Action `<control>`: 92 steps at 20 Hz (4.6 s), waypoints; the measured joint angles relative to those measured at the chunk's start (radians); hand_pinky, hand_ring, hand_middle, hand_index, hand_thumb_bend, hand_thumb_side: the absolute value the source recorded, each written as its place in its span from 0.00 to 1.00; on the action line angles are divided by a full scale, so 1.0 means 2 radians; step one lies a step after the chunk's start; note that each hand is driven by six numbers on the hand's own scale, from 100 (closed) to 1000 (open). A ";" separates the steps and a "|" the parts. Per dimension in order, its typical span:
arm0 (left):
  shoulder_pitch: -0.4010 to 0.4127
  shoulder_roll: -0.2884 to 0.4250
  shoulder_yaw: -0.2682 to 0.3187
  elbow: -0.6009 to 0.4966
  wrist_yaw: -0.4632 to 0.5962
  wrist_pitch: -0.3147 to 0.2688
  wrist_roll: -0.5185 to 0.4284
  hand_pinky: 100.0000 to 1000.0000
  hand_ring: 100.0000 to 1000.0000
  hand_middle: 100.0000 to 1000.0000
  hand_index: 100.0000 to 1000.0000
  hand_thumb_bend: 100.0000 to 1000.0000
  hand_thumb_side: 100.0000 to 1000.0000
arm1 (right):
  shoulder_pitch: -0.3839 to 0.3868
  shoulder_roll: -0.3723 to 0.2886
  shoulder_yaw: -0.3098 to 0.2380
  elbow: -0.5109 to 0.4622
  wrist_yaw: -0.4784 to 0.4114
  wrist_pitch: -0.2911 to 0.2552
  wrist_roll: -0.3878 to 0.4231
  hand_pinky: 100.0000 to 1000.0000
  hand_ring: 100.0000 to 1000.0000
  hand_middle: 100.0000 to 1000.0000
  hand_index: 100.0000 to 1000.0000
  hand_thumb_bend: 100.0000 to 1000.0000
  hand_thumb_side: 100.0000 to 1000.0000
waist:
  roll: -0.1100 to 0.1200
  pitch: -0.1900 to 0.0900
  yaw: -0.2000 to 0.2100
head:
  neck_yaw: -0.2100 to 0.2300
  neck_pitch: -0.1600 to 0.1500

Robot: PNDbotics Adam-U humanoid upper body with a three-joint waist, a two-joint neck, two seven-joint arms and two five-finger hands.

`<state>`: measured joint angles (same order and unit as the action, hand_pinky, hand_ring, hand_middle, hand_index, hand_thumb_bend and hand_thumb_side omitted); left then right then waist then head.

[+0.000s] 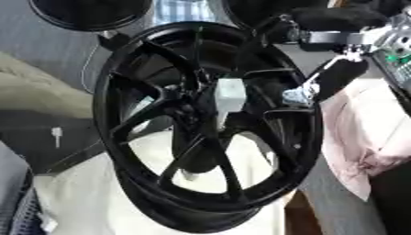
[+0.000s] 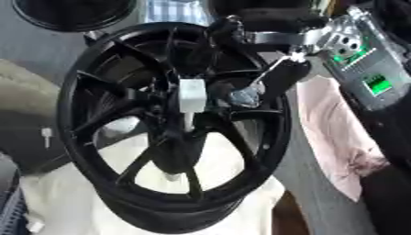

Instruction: Pull the pin out of the wheel hub.

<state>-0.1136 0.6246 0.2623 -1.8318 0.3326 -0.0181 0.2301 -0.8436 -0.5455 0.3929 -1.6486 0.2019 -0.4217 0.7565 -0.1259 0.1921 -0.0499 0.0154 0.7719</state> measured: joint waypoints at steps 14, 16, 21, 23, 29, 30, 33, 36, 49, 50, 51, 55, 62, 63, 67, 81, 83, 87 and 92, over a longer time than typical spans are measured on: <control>-0.005 0.000 0.000 0.000 0.000 0.002 -0.004 0.22 0.38 0.41 0.57 0.00 0.74 | 0.014 0.019 -0.005 -0.001 0.003 0.019 0.005 0.81 0.83 0.78 0.88 0.05 0.33 | -0.010 0.003 0.004 | -0.012 0.000; -0.005 0.001 0.000 0.000 -0.001 0.002 -0.004 0.22 0.38 0.41 0.57 0.00 0.74 | 0.017 0.022 -0.005 -0.003 0.003 0.026 0.004 0.81 0.84 0.78 0.88 0.05 0.34 | -0.011 0.003 0.004 | -0.016 0.000; -0.005 0.001 0.000 0.000 -0.002 0.003 -0.005 0.22 0.38 0.41 0.57 0.00 0.74 | 0.027 0.030 -0.005 -0.004 0.010 0.042 -0.005 0.82 0.84 0.77 0.88 0.05 0.33 | -0.012 0.004 0.005 | -0.023 0.000; -0.005 0.002 0.000 0.000 -0.002 0.003 -0.005 0.22 0.38 0.41 0.57 0.00 0.74 | 0.030 0.034 -0.005 -0.004 0.013 0.049 -0.011 0.82 0.84 0.77 0.88 0.03 0.36 | -0.013 0.004 0.005 | -0.027 0.000; -0.005 0.005 0.000 0.000 -0.004 0.003 -0.005 0.22 0.38 0.41 0.57 0.00 0.74 | 0.031 0.037 -0.005 -0.007 0.015 0.062 -0.027 0.83 0.84 0.75 0.89 0.09 0.36 | -0.013 0.005 0.006 | -0.030 0.000; -0.005 0.005 0.000 0.000 -0.004 0.003 -0.005 0.22 0.38 0.41 0.57 0.00 0.74 | 0.031 0.037 -0.005 -0.007 0.014 0.065 -0.030 0.83 0.84 0.75 0.90 0.12 0.35 | -0.013 0.005 0.006 | -0.030 0.000; -0.005 0.005 0.000 0.000 -0.004 0.003 -0.006 0.22 0.38 0.41 0.57 0.00 0.74 | 0.031 0.037 -0.006 -0.010 0.009 0.069 -0.032 0.83 0.84 0.74 0.90 0.13 0.32 | -0.013 0.006 0.007 | -0.028 0.000; -0.005 0.005 0.000 0.000 -0.004 0.002 -0.006 0.22 0.38 0.41 0.57 0.00 0.74 | 0.031 0.037 -0.007 -0.015 -0.002 0.076 -0.030 0.83 0.84 0.74 0.90 0.14 0.31 | -0.013 0.006 0.007 | -0.026 0.000; -0.008 0.005 -0.001 0.000 -0.004 0.002 -0.006 0.22 0.38 0.41 0.57 0.00 0.74 | 0.035 0.038 -0.009 -0.022 0.002 0.074 -0.025 0.84 0.85 0.75 0.89 0.23 0.05 | -0.015 0.008 0.018 | -0.024 0.000; -0.008 0.005 -0.001 0.000 -0.004 0.002 -0.006 0.22 0.38 0.41 0.57 0.00 0.74 | 0.035 0.040 -0.009 -0.021 0.005 0.072 -0.024 0.84 0.85 0.75 0.88 0.24 0.06 | -0.015 0.008 0.019 | -0.024 0.000; -0.008 0.005 -0.001 0.000 -0.004 0.002 -0.006 0.22 0.38 0.41 0.57 0.00 0.74 | 0.036 0.042 -0.009 -0.019 0.007 0.072 -0.025 0.84 0.85 0.75 0.88 0.25 0.06 | -0.016 0.008 0.019 | -0.024 0.000; -0.008 0.005 -0.001 0.000 -0.004 0.002 -0.006 0.22 0.38 0.41 0.57 0.00 0.74 | 0.040 0.044 -0.009 -0.015 0.016 0.068 -0.028 0.84 0.85 0.75 0.89 0.26 0.06 | -0.018 0.008 0.019 | -0.026 0.000; -0.008 0.005 -0.001 0.000 -0.004 0.002 -0.007 0.22 0.38 0.41 0.57 0.00 0.74 | 0.044 0.047 -0.012 -0.009 0.031 0.063 -0.039 0.83 0.80 0.68 0.88 0.27 0.07 | -0.018 0.008 0.019 | -0.027 0.000; -0.008 0.005 -0.001 0.000 -0.004 0.002 -0.007 0.22 0.38 0.41 0.57 0.00 0.74 | 0.044 0.047 -0.012 -0.009 0.033 0.063 -0.041 0.83 0.79 0.66 0.88 0.27 0.07 | -0.018 0.008 0.019 | -0.027 0.000; -0.008 0.005 -0.001 0.000 -0.004 0.002 -0.007 0.22 0.38 0.40 0.57 0.00 0.74 | 0.046 0.048 -0.014 -0.006 0.042 0.062 -0.053 0.81 0.74 0.57 0.87 0.27 0.06 | -0.018 0.008 0.019 | -0.027 0.000; -0.008 0.009 -0.001 0.000 -0.004 0.002 -0.007 0.22 0.38 0.41 0.57 0.00 0.74 | 0.052 0.051 -0.018 0.009 0.058 0.052 -0.062 0.82 0.77 0.58 0.87 0.25 0.10 | -0.018 0.012 0.019 | -0.029 0.000; -0.008 0.009 -0.001 0.000 -0.004 0.002 -0.007 0.22 0.38 0.41 0.57 0.00 0.75 | 0.053 0.051 -0.018 0.010 0.059 0.050 -0.062 0.82 0.77 0.58 0.86 0.25 0.09 | -0.018 0.012 0.019 | -0.029 0.000; -0.008 0.009 -0.001 0.000 -0.004 0.002 -0.007 0.22 0.38 0.41 0.57 0.00 0.75 | 0.055 0.053 -0.018 0.014 0.066 0.048 -0.061 0.82 0.78 0.58 0.85 0.25 0.10 | -0.018 0.014 0.020 | -0.029 0.000; -0.008 0.009 -0.001 0.000 -0.004 0.002 -0.007 0.22 0.38 0.41 0.57 0.00 0.75 | 0.058 0.055 -0.018 0.020 0.074 0.044 -0.063 0.83 0.79 0.57 0.85 0.24 0.10 | -0.018 0.014 0.020 | -0.030 0.000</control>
<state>-0.1291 0.6421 0.2612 -1.8321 0.3242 -0.0148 0.2156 -0.7284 -0.4355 0.3563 -1.6096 0.3507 -0.3333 0.6313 -0.1619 0.2203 -0.0101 -0.0445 0.7719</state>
